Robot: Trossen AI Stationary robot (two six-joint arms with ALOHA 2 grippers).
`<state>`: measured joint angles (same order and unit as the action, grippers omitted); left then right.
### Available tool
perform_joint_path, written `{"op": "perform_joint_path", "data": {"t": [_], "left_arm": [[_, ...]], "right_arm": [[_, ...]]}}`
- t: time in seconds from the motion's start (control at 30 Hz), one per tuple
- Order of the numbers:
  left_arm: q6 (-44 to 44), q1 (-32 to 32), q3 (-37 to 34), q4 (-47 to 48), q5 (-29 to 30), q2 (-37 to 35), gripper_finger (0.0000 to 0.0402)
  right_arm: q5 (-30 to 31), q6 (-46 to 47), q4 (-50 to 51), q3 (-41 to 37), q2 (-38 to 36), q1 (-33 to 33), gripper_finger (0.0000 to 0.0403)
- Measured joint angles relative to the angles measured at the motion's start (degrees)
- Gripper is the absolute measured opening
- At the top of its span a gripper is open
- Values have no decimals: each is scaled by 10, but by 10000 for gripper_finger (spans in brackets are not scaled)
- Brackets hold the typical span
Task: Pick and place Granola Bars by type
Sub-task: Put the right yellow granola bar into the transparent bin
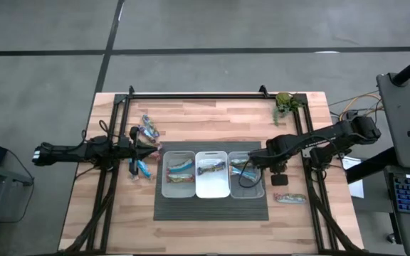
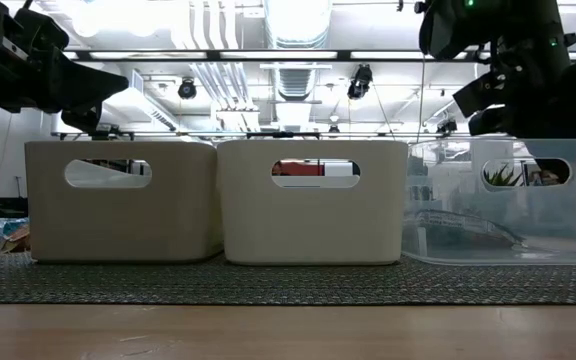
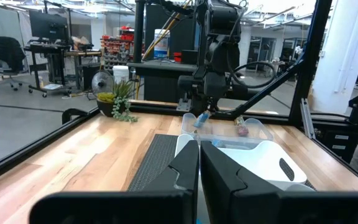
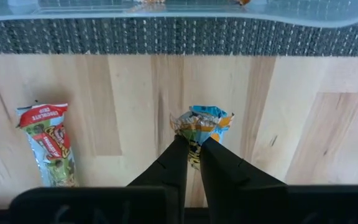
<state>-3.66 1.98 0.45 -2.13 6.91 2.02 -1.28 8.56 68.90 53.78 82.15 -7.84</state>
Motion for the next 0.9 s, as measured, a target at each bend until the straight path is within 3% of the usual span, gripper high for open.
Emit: {"op": "perform_joint_path", "data": {"t": [0.43, 0.9], "left_arm": [[0, 0, 0, 0, 0, 0, 0], [0, 0, 0, 0, 0, 0, 0]], "right_arm": [[18, 2, 32, 36, 0, 6, 9], [34, 4, 119, 197, 9, 10, 8]]}}
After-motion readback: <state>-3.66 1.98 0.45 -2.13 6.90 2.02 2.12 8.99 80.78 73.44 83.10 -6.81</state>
